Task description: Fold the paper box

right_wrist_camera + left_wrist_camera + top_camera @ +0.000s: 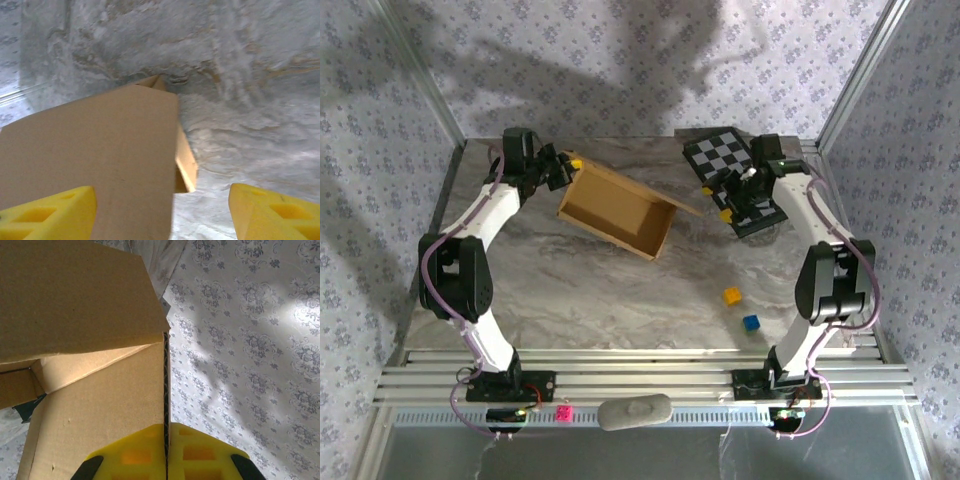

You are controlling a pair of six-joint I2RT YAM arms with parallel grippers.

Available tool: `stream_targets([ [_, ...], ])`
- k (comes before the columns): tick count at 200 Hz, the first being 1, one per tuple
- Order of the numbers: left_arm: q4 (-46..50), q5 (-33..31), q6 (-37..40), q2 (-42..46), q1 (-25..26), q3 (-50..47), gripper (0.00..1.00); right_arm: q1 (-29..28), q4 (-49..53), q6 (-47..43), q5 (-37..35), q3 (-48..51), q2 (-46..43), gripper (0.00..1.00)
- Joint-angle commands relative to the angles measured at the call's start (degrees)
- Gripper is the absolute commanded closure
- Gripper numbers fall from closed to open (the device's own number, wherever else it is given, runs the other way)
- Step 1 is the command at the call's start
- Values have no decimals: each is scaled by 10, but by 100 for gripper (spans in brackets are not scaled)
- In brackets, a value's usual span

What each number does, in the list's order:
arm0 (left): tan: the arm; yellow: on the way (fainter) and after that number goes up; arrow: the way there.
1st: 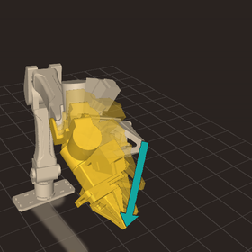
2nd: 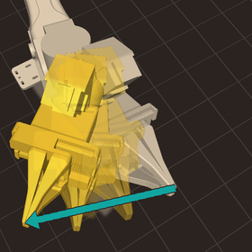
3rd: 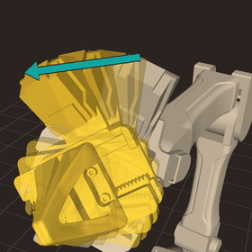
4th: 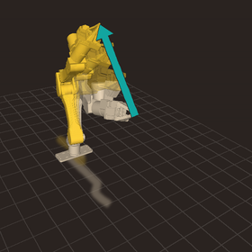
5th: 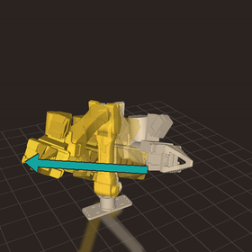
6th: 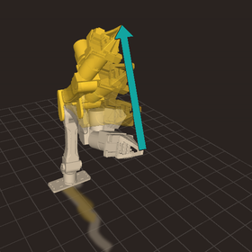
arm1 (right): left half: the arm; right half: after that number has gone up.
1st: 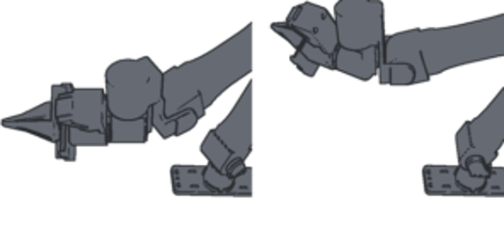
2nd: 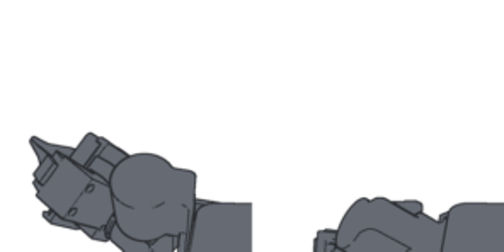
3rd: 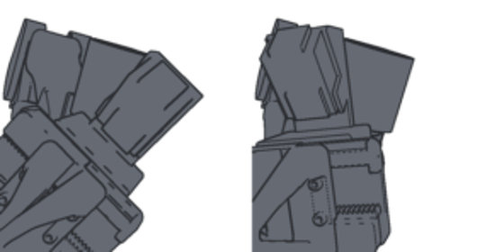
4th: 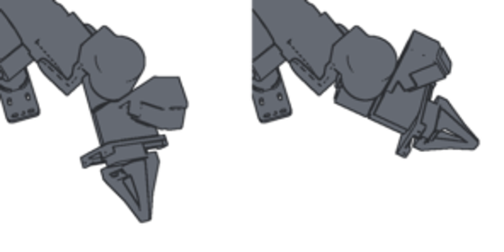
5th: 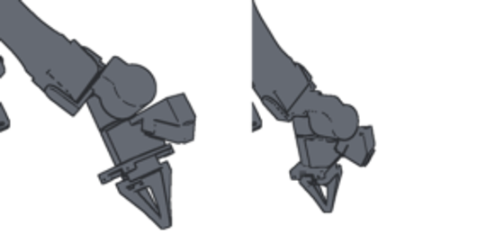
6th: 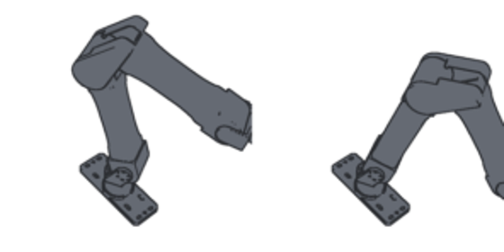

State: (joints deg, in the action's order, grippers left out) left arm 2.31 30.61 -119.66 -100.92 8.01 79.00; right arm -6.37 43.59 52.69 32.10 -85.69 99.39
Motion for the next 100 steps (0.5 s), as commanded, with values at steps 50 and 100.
stream_targets([
  [50, -33, 19, 3, -3, -7, 0, 100, -11, -47, 39, 82, -28, 42, 27],
  [100, -28, 21, 5, -2, -6, 1, 100, -29, -82, 50, 88, -24, 57, 26],
])
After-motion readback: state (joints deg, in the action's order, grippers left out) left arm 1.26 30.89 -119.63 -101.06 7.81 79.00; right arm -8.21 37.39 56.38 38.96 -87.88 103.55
